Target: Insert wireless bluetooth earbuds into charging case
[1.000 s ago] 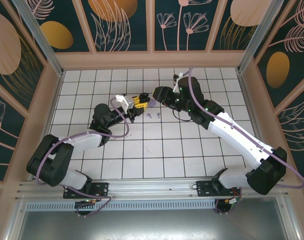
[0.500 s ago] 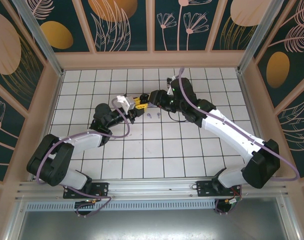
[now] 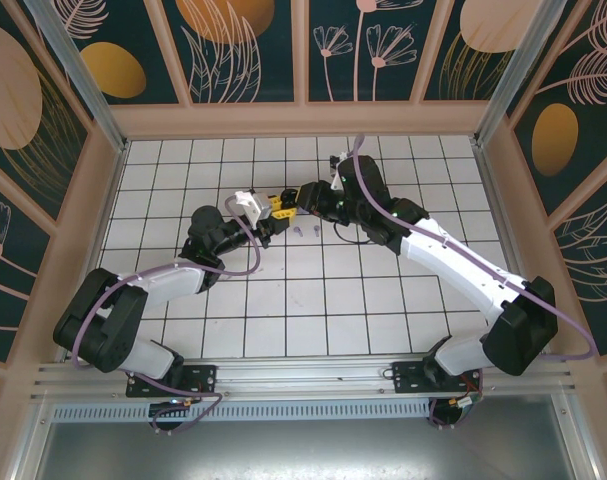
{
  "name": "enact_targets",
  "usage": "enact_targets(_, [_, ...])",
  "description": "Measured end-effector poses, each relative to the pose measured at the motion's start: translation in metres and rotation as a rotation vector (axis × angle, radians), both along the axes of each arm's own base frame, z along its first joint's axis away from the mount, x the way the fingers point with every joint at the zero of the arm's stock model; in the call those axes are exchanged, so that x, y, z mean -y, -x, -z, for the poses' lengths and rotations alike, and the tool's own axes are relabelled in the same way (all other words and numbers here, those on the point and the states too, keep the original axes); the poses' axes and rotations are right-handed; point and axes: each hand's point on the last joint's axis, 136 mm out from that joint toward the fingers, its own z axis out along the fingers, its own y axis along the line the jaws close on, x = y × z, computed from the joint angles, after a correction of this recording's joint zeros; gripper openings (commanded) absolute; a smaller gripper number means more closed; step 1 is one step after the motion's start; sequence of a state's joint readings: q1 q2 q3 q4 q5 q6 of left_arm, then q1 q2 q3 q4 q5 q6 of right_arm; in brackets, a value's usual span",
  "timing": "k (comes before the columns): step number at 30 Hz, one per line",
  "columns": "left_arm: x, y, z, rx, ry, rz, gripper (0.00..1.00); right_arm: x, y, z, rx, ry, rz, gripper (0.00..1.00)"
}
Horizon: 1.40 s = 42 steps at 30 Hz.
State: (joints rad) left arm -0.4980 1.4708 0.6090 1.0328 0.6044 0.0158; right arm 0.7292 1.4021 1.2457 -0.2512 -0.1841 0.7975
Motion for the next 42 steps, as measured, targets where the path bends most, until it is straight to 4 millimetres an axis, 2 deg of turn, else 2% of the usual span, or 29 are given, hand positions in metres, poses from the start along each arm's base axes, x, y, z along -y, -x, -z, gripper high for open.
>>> enact_targets(24, [0.0012, -0.0006, 0.0007, -0.002, -0.008, -0.001, 0.00, -0.0012, -0.0028, 0.0016, 0.005, 0.011, 0.015, 0.22])
enact_targets(42, [0.0026, 0.0000, 0.0036, -0.013, -0.017, 0.004, 0.00, -0.0022, -0.0054, 0.0080, -0.006, 0.021, 0.018, 0.26])
